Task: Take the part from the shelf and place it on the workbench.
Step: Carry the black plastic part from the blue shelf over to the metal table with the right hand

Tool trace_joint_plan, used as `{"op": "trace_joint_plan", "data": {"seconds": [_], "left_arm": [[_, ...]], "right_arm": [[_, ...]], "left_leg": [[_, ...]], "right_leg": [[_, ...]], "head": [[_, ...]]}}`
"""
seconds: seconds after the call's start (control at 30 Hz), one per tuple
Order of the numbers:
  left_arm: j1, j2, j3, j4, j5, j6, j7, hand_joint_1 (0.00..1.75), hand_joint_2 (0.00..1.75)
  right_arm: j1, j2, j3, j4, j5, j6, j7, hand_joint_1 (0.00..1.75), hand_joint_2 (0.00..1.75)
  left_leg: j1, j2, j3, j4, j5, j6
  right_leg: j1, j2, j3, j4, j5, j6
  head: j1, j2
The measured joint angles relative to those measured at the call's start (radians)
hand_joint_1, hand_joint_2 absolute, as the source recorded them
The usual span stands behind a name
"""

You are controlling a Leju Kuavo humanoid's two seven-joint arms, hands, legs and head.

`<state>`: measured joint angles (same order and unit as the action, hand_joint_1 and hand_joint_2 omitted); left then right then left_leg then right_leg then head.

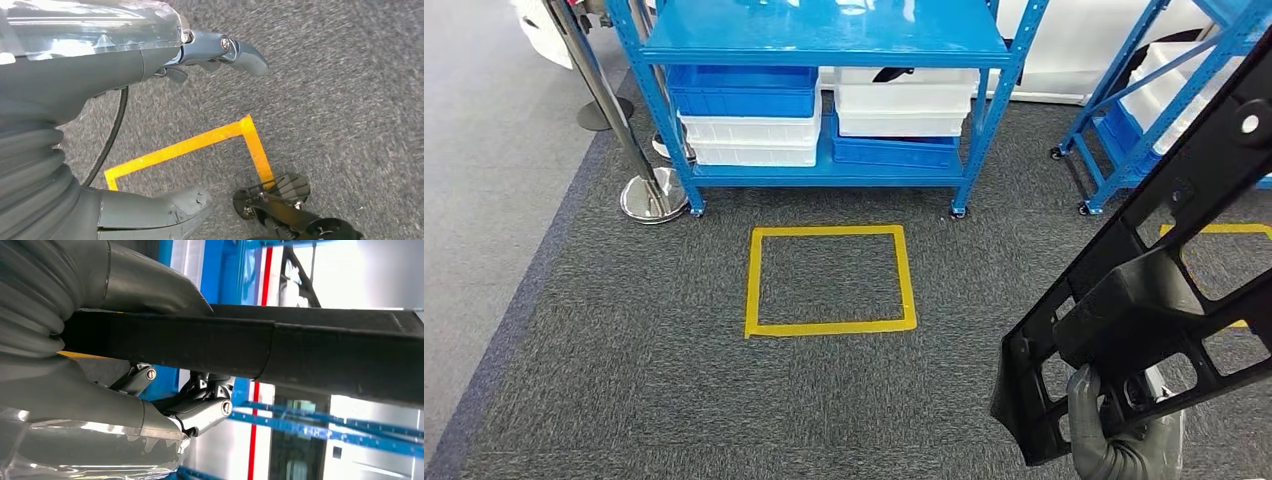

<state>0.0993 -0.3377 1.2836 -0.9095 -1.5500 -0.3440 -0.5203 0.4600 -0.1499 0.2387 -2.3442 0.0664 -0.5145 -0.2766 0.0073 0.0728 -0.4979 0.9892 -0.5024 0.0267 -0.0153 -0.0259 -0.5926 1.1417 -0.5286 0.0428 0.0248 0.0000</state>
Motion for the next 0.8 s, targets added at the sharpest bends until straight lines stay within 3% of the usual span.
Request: {"op": "trace_joint_plan", "data": {"seconds": [0.07, 0.1, 0.17, 0.2, 0.27, 0.3, 0.37, 0.4, 0.43, 0.47, 0.53, 0.6, 0.67, 0.73, 0.8], "left_arm": [[-0.002, 0.000, 0.005, 0.000, -0.001, 0.000, 0.000, 0.00, 1.75], [-0.004, 0.000, 0.007, 0.000, -0.002, 0.000, 0.000, 0.00, 1.75], [-0.008, 0.000, 0.011, 0.000, -0.005, 0.000, 0.000, 0.00, 1.75], [-0.011, 0.000, 0.012, 0.000, -0.007, 0.000, 0.000, 0.00, 1.75], [-0.013, 0.001, 0.016, 0.001, -0.011, 0.001, -0.001, 0.00, 1.75], [-0.013, 0.001, 0.019, 0.001, -0.012, 0.001, -0.001, 0.00, 1.75], [-0.013, 0.001, 0.025, 0.002, -0.012, 0.001, -0.001, 0.00, 1.75], [-0.013, 0.001, 0.026, 0.003, -0.012, 0.001, 0.000, 0.00, 1.75], [-0.013, 0.001, 0.027, 0.003, -0.012, 0.001, 0.000, 0.00, 1.75], [-0.014, 0.001, 0.028, 0.004, -0.013, 0.001, 0.001, 0.00, 1.75], [-0.014, 0.001, 0.030, 0.004, -0.014, 0.001, 0.007, 0.00, 1.75], [-0.015, 0.001, 0.036, 0.004, -0.015, 0.004, 0.019, 0.00, 1.75], [-0.017, 0.000, 0.040, 0.004, -0.017, 0.011, 0.034, 0.00, 1.75], [-0.019, -0.002, 0.040, 0.004, -0.018, 0.019, 0.046, 0.00, 1.75], [-0.019, -0.003, 0.041, 0.005, -0.018, 0.023, 0.051, 0.00, 1.75]], "right_arm": [[-0.001, 0.000, -0.003, 0.000, 0.002, -0.001, 0.001, 1.75, 1.75], [0.000, 0.000, -0.004, 0.000, 0.003, -0.001, 0.001, 1.75, 1.75], [0.003, 0.000, -0.006, 0.000, 0.005, -0.003, 0.002, 1.75, 1.75], [0.006, 0.001, -0.007, 0.000, 0.006, -0.004, 0.004, 1.75, 1.75], [0.006, 0.002, -0.009, 0.000, 0.009, -0.007, 0.006, 1.75, 1.75], [0.007, 0.003, -0.010, 0.000, 0.010, -0.007, 0.007, 1.75, 1.75], [0.007, 0.004, -0.010, 0.000, 0.011, -0.008, 0.008, 1.75, 1.75], [0.008, 0.004, -0.010, 0.000, 0.011, -0.008, 0.009, 1.75, 1.75], [0.008, 0.005, -0.010, 0.000, 0.011, -0.008, 0.010, 1.75, 1.75], [0.008, 0.005, -0.010, 0.000, 0.012, -0.009, 0.011, 1.75, 1.75], [0.008, 0.006, -0.011, 0.000, 0.015, -0.010, 0.012, 1.75, 1.75], [0.007, 0.006, -0.013, 0.000, 0.021, -0.012, 0.013, 1.75, 1.75], [0.009, 0.007, -0.018, -0.001, 0.026, -0.016, 0.012, 1.75, 1.75], [0.012, 0.008, -0.026, -0.003, 0.031, -0.018, 0.012, 1.75, 1.75], [0.012, 0.008, -0.032, -0.005, 0.035, -0.019, 0.010, 1.75, 1.75]], "left_leg": [[-0.005, 0.017, 0.004, 0.003, -0.002, -0.008], [-0.008, 0.025, 0.005, 0.004, -0.002, -0.013], [-0.011, 0.044, 0.005, 0.004, -0.002, -0.023], [-0.010, 0.040, 0.004, 0.009, -0.008, -0.028], [-0.006, -0.002, -0.019, 0.065, -0.050, -0.036], [-0.003, -0.032, -0.044, 0.123, -0.084, -0.039], [-0.001, -0.060, -0.105, 0.254, -0.139, -0.042], [0.000, -0.063, -0.121, 0.287, -0.141, -0.044], [0.002, -0.064, -0.121, 0.282, -0.122, -0.044], [0.004, -0.068, -0.103, 0.240, -0.088, -0.044], [0.008, -0.104, -0.048, 0.111, -0.023, -0.041], [0.010, -0.139, -0.021, 0.041, -0.007, -0.036], [0.008, -0.131, -0.021, 0.032, -0.007, -0.027], [0.009, -0.107, -0.019, 0.022, 0.002, -0.012], [0.010, -0.082, -0.021, 0.015, 0.008, -0.003]], "right_leg": [[0.010, -0.036, 0.061, -0.112, 0.030, -0.014], [0.014, -0.043, 0.068, -0.131, 0.031, -0.020], [0.015, -0.027, 0.062, -0.136, 0.035, -0.033], [0.012, -0.017, 0.060, -0.140, 0.039, -0.040], [0.006, 0.002, 0.058, -0.150, 0.049, -0.055], [0.005, 0.012, 0.056, -0.150, 0.051, -0.059], [0.005, 0.034, 0.049, -0.147, 0.054, -0.063], [0.005, 0.047, 0.047, -0.143, 0.054, -0.063], [0.005, 0.060, 0.046, -0.140, 0.054, -0.062], [0.005, 0.074, 0.045, -0.135, 0.053, -0.061], [0.005, 0.099, 0.041, -0.123, 0.049, -0.054], [0.005, 0.122, 0.030, -0.113, 0.049, -0.042], [0.001, 0.144, 0.018, -0.112, 0.056, -0.026], [-0.001, 0.124, 0.006, -0.097, 0.047, -0.015], [0.001, 0.067, -0.033, -0.013, -0.006, -0.007]], "head": [[0.000, 0.000], [0.000, 0.000], [0.000, 0.000], [0.000, 0.000], [-0.005, 0.000], [-0.008, 0.000], [-0.011, 0.000], [-0.011, 0.000], [-0.011, 0.000], [-0.011, 0.000], [-0.011, 0.000], [-0.010, 0.000], [-0.011, 0.000], [-0.009, 0.000], [-0.001, 0.000]]}}
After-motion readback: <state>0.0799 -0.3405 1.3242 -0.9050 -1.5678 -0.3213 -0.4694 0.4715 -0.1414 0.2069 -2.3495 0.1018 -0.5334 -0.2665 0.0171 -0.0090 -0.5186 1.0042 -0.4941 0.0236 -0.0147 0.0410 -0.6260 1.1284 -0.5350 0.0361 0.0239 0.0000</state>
